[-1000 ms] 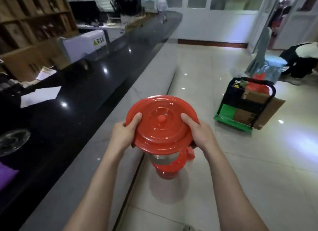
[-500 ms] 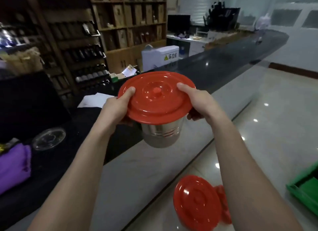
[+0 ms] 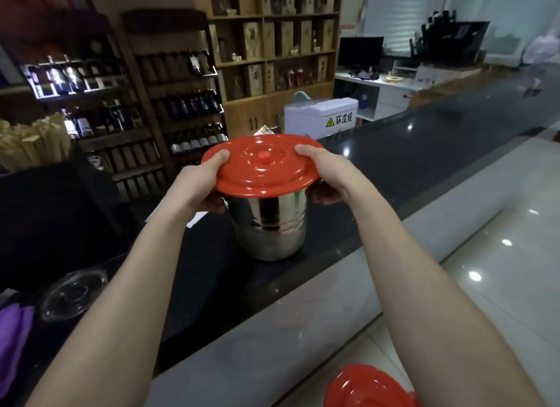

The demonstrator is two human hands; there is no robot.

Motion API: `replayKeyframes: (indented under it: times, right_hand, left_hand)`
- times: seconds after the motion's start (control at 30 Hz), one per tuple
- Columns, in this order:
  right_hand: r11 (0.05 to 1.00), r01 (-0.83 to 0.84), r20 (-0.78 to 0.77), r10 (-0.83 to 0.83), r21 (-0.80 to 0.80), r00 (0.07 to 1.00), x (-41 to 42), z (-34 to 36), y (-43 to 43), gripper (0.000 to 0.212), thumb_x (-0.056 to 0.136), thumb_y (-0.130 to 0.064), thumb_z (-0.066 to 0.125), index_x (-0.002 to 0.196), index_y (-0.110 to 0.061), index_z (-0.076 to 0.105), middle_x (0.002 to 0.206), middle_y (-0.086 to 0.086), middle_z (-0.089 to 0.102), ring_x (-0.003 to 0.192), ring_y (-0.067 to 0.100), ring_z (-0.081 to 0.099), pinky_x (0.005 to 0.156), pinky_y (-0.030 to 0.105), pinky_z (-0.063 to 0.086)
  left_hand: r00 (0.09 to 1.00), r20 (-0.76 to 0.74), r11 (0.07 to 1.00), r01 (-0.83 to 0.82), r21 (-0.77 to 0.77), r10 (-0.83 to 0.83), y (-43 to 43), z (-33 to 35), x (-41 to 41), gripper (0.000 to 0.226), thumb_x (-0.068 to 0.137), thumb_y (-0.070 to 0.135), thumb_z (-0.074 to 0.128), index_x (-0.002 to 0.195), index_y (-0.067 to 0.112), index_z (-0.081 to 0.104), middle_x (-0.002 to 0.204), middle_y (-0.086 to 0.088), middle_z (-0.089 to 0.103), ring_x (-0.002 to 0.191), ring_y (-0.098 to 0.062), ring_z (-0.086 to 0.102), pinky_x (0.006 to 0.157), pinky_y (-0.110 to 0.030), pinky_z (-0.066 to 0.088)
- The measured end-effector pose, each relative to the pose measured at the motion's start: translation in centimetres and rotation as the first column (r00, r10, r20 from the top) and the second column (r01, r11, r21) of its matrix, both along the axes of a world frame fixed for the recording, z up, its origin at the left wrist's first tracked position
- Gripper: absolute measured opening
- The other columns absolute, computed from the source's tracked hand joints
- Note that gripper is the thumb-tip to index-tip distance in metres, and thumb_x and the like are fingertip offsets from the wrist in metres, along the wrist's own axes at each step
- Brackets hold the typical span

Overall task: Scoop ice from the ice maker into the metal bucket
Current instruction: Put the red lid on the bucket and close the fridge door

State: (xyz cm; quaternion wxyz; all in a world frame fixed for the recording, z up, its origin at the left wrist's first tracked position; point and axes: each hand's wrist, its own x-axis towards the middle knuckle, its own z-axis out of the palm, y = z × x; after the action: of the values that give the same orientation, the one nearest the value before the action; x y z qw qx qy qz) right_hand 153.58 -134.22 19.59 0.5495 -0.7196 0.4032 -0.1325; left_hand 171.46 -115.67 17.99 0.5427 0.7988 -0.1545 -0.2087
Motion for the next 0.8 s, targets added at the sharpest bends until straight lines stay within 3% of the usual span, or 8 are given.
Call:
replayKeyframes:
  times: [0.23,0.33,0.43,0.63,0.8]
  right_hand:
    - [0.992,-0.125,-0.088,0.124,0.004,0.988,1.2,0.1,-2.4,0.07,0.09,-0.076,0.059,0.113,-0.01,0.07,0.075,0.009,0.076,0.066,0.027,0.073,0.065,0.033,0.059]
    - [0.987,-0.16,-0.091,0.161,0.015,0.983,1.5,-0.1,-3.0,0.072,0.089,-0.077,0.061,0.118,-0.011,0.068,0.082,0.012,0.079,0.067,0.028,0.076,0.064,0.035,0.062]
    - [0.982,-0.186,-0.088,0.187,0.024,0.978,1.6,-0.2,-3.1,0.077,0.088,-0.078,0.062,0.123,-0.009,0.066,0.076,0.011,0.079,0.062,0.027,0.077,0.06,0.036,0.062]
    - [0.971,-0.236,-0.096,0.238,0.031,0.966,1.4,0.1,-3.1,0.077,0.091,-0.079,0.057,0.134,-0.015,0.053,0.099,0.015,0.077,0.079,0.03,0.078,0.06,0.033,0.059]
    - [0.962,-0.273,-0.122,0.273,0.01,0.954,1.7,-0.1,-3.3,0.077,0.092,-0.082,0.051,0.133,-0.018,0.05,0.099,0.014,0.076,0.077,0.029,0.078,0.066,0.034,0.057]
  left_hand:
    - [0.997,0.074,0.99,-0.017,0.137,0.007,-0.4,0.3,0.7,0.073,0.093,0.073,0.063,0.117,0.005,0.072,0.099,-0.017,0.078,0.066,-0.027,0.076,0.053,-0.033,0.059]
    - [0.994,0.102,0.982,-0.05,0.184,0.032,-0.3,0.4,0.4,0.075,0.092,0.076,0.06,0.111,0.005,0.074,0.089,-0.014,0.08,0.066,-0.026,0.077,0.059,-0.033,0.057]
    - [0.991,0.114,0.98,-0.091,0.179,0.071,-0.3,0.6,-0.1,0.07,0.093,0.075,0.061,0.114,0.01,0.072,0.08,-0.009,0.081,0.064,-0.026,0.078,0.061,-0.033,0.056]
    - [0.963,0.206,0.958,-0.215,0.189,0.175,-0.5,1.2,-1.2,0.068,0.092,0.073,0.065,0.129,0.016,0.053,0.098,-0.008,0.078,0.063,-0.024,0.079,0.065,-0.036,0.059]
    - [0.921,0.313,0.927,-0.307,0.216,0.232,-0.5,1.4,-1.5,0.07,0.088,0.078,0.066,0.128,0.024,0.047,0.103,-0.002,0.072,0.067,-0.025,0.079,0.071,-0.043,0.065]
